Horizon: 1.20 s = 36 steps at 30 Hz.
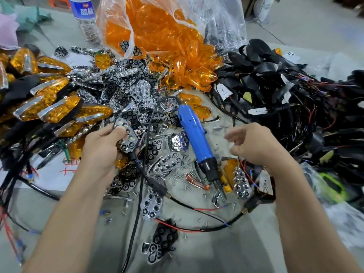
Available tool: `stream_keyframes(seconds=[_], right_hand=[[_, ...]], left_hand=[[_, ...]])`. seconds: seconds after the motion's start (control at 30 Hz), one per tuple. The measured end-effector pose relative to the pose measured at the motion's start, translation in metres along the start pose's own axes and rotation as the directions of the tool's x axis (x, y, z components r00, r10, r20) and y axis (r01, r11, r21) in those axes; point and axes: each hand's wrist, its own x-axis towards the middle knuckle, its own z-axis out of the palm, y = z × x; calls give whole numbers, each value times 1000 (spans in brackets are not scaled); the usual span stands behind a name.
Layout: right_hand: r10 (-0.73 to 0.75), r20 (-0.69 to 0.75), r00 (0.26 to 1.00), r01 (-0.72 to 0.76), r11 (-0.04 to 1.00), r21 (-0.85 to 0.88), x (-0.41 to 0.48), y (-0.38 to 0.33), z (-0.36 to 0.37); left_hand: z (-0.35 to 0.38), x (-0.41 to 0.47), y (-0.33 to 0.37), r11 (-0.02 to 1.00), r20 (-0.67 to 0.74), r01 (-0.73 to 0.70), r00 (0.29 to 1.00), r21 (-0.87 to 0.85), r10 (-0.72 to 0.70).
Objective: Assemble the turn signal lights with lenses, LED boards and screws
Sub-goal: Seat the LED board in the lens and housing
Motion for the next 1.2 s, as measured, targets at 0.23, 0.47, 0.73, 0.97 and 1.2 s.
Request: stream_keyframes(seconds=[0.23,0.47,0.73,0.97,1.2], right_hand=[[104,-1,995,-104,990,-91,-42,-7,25],[118,-142,983,-157,938,-308,-62,-18,50],[148,-330,932,-90,979,185,-69,-21,56],[-1,-337,941,103,953,285,-48,-44,55],[-126,-252,959,195,942,272,-40,-88,64]], left_hand=[[5,0,-1,1000,11,3,1000,-18,-3],[-11,-8,-3,998,0,2,1000,-66,-2],[-21,-17,-8,996,-24,32,999,-84,-34],[-38,-15,-8,999,-123,8,992,-48,-14],[-52,-16,-7,999,-174,26,984,-21,-29]])
